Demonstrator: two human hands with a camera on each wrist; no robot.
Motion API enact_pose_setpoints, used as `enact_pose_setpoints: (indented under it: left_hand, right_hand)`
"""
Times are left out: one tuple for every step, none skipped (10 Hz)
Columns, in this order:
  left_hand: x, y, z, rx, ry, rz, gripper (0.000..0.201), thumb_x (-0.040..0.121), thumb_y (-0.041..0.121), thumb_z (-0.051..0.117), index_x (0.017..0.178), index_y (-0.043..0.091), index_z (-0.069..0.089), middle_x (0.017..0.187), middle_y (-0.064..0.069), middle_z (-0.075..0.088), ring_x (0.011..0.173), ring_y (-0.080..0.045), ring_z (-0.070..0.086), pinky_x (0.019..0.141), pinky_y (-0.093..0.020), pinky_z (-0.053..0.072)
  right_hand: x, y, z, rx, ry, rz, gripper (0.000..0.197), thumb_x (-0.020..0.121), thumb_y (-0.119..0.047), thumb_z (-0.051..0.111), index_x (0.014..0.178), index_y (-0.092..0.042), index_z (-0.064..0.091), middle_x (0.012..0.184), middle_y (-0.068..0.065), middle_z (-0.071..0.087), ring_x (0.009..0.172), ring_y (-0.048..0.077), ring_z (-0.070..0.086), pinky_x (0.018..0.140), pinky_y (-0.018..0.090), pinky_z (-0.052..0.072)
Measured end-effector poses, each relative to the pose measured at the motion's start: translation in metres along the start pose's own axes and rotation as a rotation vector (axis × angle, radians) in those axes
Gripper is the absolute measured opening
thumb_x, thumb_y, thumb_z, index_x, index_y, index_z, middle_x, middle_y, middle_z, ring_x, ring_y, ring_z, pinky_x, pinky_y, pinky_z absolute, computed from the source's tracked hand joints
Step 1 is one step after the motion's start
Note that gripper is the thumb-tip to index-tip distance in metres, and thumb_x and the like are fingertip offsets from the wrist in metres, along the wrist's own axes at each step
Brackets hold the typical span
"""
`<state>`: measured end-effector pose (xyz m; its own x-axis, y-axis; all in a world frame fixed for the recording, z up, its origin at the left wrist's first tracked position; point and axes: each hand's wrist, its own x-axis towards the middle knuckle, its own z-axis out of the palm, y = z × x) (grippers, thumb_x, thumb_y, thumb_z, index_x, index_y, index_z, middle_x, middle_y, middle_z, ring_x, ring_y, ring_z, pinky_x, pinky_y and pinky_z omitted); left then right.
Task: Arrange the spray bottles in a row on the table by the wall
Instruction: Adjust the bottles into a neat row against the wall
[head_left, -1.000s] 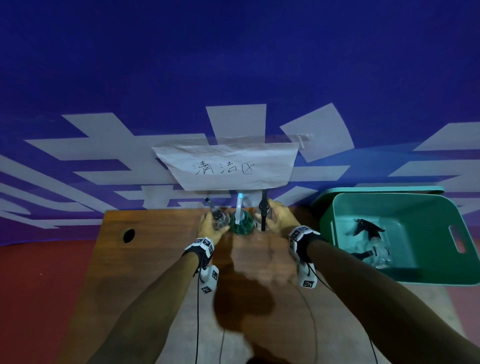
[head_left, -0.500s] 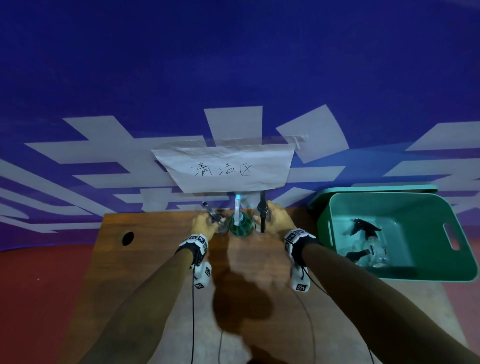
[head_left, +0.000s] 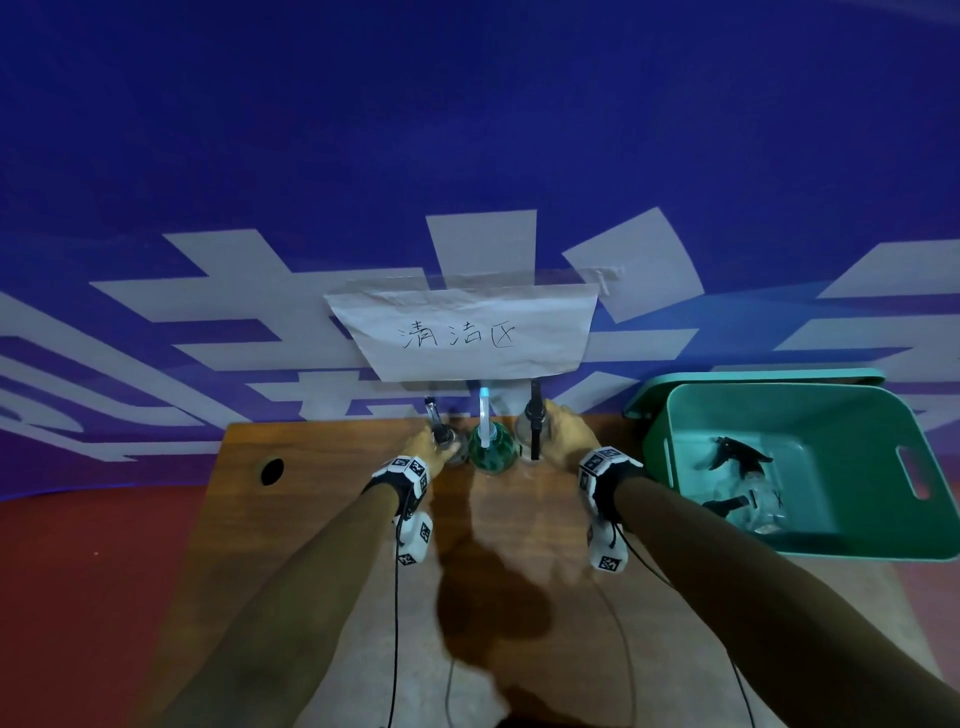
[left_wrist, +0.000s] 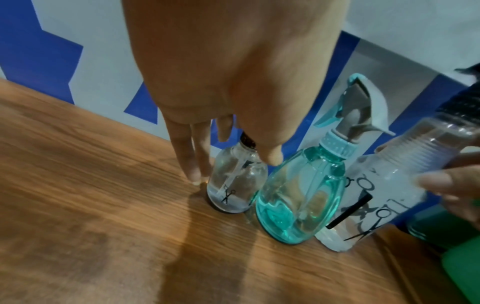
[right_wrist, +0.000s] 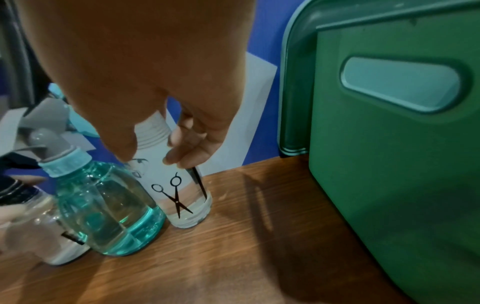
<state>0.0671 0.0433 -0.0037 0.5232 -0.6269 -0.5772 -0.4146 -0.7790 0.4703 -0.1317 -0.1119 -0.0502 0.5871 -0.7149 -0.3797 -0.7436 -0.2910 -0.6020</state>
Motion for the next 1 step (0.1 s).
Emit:
enact_pose_setpoints:
  left_hand:
    - [-0.0009, -0.0005, -0.0011, -0.020, -0.006, 0.009, 0.044, 0.094, 0.027, 0.073, 0.126, 0.019, 0.045, 0.111, -0.004, 0.069, 0.090, -0.019, 0.063, 0.075, -0.026, 0.051]
  right_hand:
    - [-0.0024, 0.0096, 0.0000, -0.020, -0.073, 0.005, 0.054, 0.084, -0.028, 0.063, 0.134, -0.026, 0.042, 0.112, 0.009, 0.063, 0.101, 0.031, 0.066, 0.089, 0.038, 0.055]
